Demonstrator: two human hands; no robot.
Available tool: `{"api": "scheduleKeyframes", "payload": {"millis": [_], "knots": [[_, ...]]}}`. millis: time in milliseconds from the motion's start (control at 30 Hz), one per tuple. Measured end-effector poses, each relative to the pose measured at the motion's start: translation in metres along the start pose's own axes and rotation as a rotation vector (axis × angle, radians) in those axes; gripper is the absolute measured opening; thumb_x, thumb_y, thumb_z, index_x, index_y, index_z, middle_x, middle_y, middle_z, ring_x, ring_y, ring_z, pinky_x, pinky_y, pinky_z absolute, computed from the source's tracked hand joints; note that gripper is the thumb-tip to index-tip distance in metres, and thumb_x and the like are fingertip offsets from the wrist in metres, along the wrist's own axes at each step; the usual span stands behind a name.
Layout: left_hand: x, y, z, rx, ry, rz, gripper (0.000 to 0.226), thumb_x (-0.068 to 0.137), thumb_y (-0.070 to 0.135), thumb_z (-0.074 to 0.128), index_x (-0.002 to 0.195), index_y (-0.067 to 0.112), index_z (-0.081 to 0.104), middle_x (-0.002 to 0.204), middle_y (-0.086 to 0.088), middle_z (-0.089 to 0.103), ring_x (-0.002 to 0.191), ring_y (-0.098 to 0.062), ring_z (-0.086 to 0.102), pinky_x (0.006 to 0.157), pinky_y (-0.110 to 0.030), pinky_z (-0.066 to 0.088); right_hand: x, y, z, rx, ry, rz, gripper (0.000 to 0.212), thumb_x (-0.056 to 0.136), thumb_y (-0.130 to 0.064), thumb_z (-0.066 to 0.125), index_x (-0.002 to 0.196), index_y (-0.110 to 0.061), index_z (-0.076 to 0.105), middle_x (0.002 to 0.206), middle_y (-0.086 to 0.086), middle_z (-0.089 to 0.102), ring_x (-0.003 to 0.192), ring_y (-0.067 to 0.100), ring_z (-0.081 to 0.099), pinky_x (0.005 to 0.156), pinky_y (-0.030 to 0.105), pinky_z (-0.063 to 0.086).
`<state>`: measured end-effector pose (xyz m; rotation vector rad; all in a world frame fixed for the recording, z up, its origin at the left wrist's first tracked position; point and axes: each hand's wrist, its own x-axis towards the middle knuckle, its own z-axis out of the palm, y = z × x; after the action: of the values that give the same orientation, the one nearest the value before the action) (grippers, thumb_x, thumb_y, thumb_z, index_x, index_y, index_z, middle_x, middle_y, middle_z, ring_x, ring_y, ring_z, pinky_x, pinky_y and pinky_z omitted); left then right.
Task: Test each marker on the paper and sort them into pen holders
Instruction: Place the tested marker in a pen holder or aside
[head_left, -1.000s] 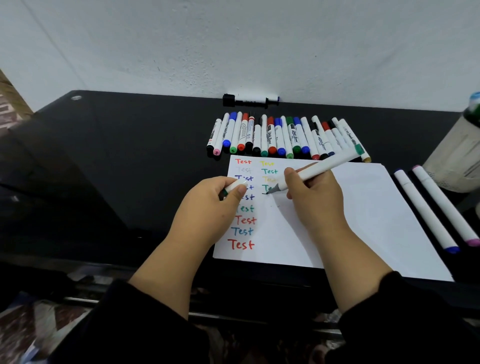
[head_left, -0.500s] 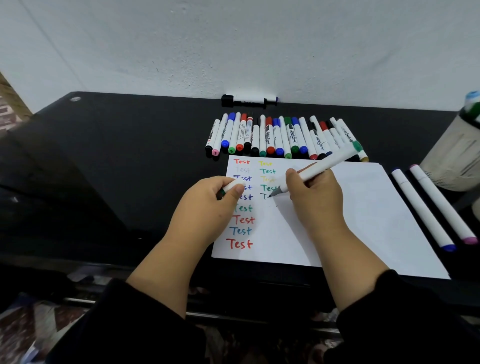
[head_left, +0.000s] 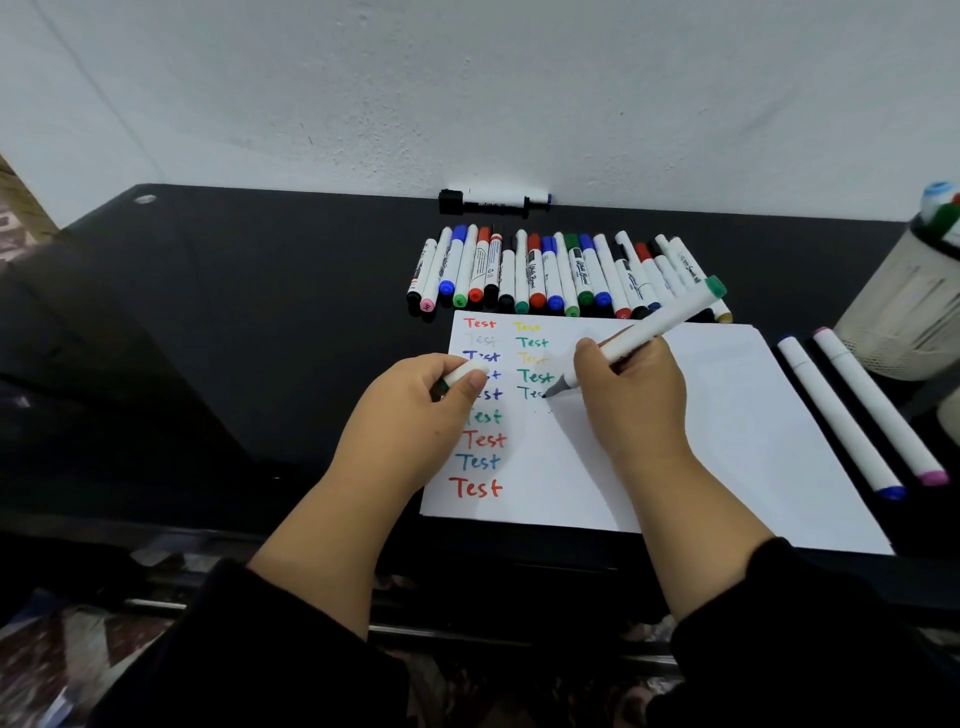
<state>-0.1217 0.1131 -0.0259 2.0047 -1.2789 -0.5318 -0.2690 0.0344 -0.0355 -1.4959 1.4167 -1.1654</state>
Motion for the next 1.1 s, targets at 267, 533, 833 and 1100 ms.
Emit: {"api": "scheduleKeyframes", "payload": {"millis": [267,533,833,1100], "knots": [[0.000,0.000,0.000,0.012,-0.009,-0.001,0.031,0.093,0.046,0.047,0.117,0.031,0.059,0.093,0.019,0.052,0.080,0.004,0.048,0.059,-0.014,0.034,-0.001,0.000,0.000,0.003,0.038,0.005,0.024,0.090,-0.023,0.058,0.073,-0.020,0.042,0.065,-0.006,0.051,0.055,0.006,0.046,0.043,0.008,0.035],[-0.002,0.002,-0.001,-0.008,-0.063,-0.011,0.029,0.092,0.045,0.049,0.115,0.031,0.061,0.096,0.016,0.057,0.080,0.002,0.052,0.059,-0.015,0.035,-0.001,-0.005,-0.003,0.031,0.011,0.065,0.021,0.090,-0.023,0.057,0.075,-0.020,0.044,0.066,-0.007,0.051,0.058,0.005,0.046,0.054,0.019,0.038],[-0.007,0.010,-0.005,-0.127,-0.192,-0.032,0.006,0.091,0.040,0.055,0.096,0.042,0.057,0.092,0.022,0.056,0.083,0.002,0.054,0.062,-0.014,0.039,-0.004,-0.018,-0.011,0.364,-0.022,0.186,0.017,0.089,-0.017,0.059,0.074,-0.018,0.051,0.057,-0.004,0.050,0.053,0.009,0.043,0.058,0.028,0.038],[-0.011,0.015,-0.005,-0.190,-0.230,0.014,0.010,0.091,0.037,0.055,0.098,0.042,0.059,0.094,0.020,0.058,0.082,0.002,0.055,0.057,-0.010,0.036,-0.016,-0.028,-0.016,0.474,-0.096,0.151,0.020,0.091,-0.015,0.059,0.072,-0.016,0.051,0.046,-0.010,0.049,0.043,0.002,0.042,0.055,0.025,0.039]]}}
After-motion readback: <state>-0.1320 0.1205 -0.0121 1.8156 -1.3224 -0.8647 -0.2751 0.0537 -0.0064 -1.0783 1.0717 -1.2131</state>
